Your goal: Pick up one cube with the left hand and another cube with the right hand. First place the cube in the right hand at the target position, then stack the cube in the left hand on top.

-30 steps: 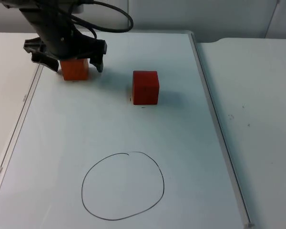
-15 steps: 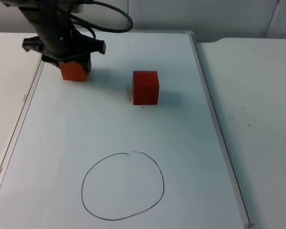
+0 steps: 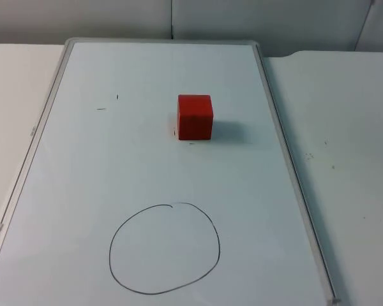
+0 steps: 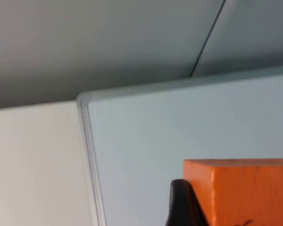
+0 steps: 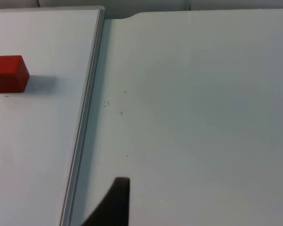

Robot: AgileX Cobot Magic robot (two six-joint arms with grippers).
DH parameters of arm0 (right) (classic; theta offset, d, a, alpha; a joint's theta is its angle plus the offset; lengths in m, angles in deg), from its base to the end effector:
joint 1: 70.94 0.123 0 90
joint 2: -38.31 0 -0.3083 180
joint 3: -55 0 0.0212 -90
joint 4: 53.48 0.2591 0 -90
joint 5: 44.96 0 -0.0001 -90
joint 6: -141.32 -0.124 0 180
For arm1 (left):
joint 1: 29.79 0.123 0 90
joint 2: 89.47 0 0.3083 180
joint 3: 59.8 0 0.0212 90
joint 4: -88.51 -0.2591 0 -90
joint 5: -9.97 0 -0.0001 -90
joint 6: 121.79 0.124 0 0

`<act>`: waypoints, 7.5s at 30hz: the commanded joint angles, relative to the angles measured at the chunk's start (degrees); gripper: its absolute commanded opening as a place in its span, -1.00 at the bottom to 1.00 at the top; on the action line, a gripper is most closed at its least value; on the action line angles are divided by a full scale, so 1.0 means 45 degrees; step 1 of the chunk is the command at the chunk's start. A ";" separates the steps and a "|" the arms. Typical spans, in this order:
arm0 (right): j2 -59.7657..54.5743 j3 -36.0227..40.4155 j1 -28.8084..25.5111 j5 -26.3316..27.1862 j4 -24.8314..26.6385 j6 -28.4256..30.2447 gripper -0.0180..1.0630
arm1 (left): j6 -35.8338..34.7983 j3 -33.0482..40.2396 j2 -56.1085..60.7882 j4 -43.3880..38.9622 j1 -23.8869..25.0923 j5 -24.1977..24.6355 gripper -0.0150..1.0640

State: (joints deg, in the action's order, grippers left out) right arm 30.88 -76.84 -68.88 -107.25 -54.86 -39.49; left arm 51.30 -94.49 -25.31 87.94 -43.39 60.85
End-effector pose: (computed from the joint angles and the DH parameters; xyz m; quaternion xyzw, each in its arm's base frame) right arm 0.0057 -0.0024 0.2687 -0.0086 0.8565 0.0009 0.5160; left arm 0.4660 -0.1117 0.3782 0.0546 0.9120 -0.0676 0.4009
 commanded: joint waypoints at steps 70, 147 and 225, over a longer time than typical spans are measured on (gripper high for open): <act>-2.0927 -1.3350 0.4985 0.3578 0.2173 -0.0301 0.88 | 0.0500 1.7903 2.0805 -0.1528 -0.0340 -0.2107 -0.57; -2.7734 -1.9675 0.7679 0.1710 -0.3106 -0.4847 -0.97 | 0.0447 1.8940 2.4143 -0.1634 -0.0340 -0.2950 -0.57; -1.1615 -0.1402 1.4173 0.5503 -0.4191 -0.5839 -0.97 | 0.0496 1.8957 2.4143 -0.1658 -0.0340 -0.2792 -0.57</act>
State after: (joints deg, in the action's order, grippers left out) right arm -21.12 -82.73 -5.31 -84.01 -73.09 -65.57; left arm 53.54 -9.35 83.00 80.15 -44.40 48.93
